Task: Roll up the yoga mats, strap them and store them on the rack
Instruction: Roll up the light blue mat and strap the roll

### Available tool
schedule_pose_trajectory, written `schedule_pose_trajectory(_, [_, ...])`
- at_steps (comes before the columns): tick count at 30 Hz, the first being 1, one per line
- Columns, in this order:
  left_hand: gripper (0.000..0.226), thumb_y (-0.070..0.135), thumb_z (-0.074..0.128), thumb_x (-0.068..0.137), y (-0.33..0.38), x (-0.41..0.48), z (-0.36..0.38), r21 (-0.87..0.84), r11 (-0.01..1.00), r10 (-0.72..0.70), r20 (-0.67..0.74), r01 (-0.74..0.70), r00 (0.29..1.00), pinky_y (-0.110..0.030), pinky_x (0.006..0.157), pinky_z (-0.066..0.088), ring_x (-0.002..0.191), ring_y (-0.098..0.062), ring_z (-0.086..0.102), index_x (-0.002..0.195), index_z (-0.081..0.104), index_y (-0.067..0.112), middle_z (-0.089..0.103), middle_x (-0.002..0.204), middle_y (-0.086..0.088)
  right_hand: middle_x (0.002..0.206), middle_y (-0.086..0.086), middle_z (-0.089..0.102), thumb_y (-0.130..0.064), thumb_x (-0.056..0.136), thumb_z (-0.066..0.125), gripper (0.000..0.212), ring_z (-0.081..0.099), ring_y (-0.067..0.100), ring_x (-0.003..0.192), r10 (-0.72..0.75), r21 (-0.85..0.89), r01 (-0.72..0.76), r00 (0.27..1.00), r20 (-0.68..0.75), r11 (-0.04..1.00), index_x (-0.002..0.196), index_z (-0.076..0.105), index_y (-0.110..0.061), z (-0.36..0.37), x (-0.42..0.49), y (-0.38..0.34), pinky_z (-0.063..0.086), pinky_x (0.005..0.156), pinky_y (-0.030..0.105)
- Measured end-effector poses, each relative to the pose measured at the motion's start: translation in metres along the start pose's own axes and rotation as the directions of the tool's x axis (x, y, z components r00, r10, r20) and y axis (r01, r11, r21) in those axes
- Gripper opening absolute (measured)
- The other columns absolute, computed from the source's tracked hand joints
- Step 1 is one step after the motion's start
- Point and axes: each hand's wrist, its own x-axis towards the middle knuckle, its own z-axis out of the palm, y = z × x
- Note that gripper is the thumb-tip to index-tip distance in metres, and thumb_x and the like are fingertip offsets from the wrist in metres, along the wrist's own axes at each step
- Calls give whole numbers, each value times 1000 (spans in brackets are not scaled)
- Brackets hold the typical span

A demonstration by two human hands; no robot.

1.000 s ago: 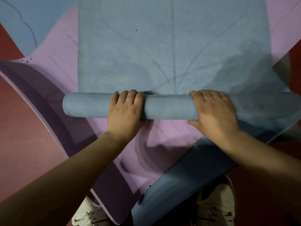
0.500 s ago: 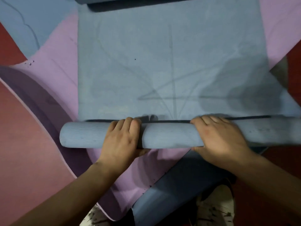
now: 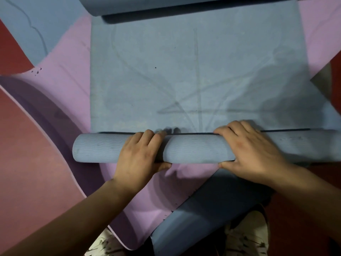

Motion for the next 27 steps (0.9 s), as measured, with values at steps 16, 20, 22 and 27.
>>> schedule_pose_trajectory(16, [56, 54, 63, 81, -1, 7, -5, 15, 999, -44, -28, 44, 999, -43, 84, 46, 89, -29, 53, 114, 63, 8, 58, 99, -8, 118, -1, 57, -45, 70, 77, 66, 47, 22, 111, 3, 35, 0, 998, -68, 999, 128, 57, -20, -10, 6, 3, 48, 88, 38])
schedule_pose_trajectory(20, [47, 47, 68, 83, 0, 11, -6, -11, 999, -35, -46, 34, 998, -43, 78, 47, 86, -31, 56, 112, 61, 11, 59, 98, -8, 121, -1, 60, -43, 74, 74, 69, 51, 22, 115, 27, 44, -24, 997, -79, 999, 133, 45, -22, -16, 10, 0, 44, 87, 33])
schedule_pose_trajectory(22, [42, 48, 66, 84, 0, 13, -6, -6, 999, -48, -43, 48, 998, -42, 79, 46, 86, -31, 56, 108, 61, 13, 59, 97, -7, 123, -5, 57, -44, 79, 70, 60, 48, 18, 118, 33, 62, -30, 998, -55, 998, 129, 42, -25, -20, 12, 0, 42, 85, 32])
schedule_pose_trajectory(27, [39, 45, 64, 88, 2, 17, -5, 14, 995, -98, -76, 99, 992, -46, 90, 44, 107, -34, 52, 112, 64, 15, 58, 113, -9, 128, -5, 54, -39, 84, 68, 53, 41, 18, 123, 56, 99, -51, 997, -50, 994, 132, 50, -25, -20, 19, 4, 34, 87, 28])
